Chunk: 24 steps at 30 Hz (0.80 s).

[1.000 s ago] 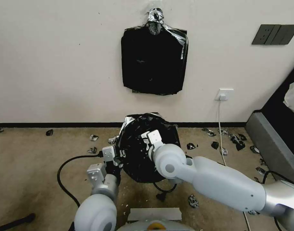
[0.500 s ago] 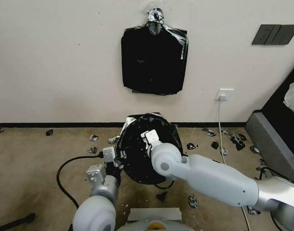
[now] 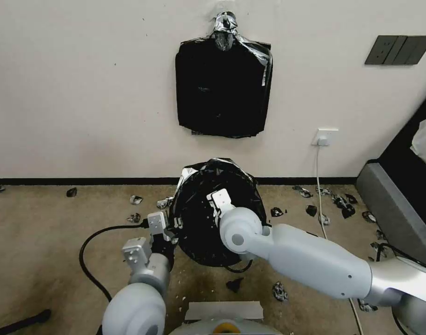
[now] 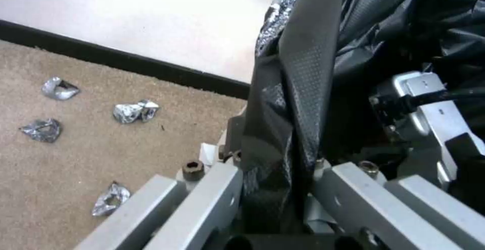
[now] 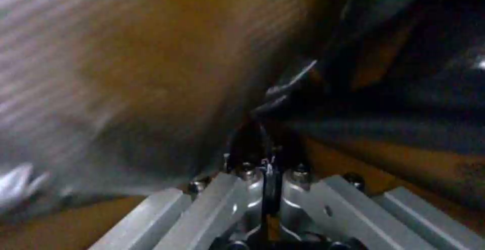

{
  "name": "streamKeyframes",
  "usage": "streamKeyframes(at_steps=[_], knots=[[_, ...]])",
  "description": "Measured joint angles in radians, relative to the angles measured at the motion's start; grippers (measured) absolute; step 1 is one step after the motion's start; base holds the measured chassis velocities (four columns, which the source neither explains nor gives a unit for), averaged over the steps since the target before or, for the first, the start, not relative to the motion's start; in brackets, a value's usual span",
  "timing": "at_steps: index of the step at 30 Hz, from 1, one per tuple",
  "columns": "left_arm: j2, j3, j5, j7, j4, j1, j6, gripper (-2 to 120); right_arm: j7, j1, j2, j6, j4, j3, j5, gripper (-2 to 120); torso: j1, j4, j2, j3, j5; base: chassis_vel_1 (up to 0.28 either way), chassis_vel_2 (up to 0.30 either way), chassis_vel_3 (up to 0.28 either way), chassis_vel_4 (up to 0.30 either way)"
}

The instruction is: Place a trash bag onto the trash bin.

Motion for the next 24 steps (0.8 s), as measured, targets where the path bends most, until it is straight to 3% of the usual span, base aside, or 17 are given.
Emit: streamKeyframes(at_steps=[24], knots=[[0.009, 0.008, 0.007, 0.011, -0.013, 0.018, 0.003, 3, -0.022, -0.019, -0.003, 0.001, -0.028, 0.01, -0.001, 0, 0.0, 0.0, 0.0, 0.0, 0.0, 0.0, 0.0, 0.0, 0.0]])
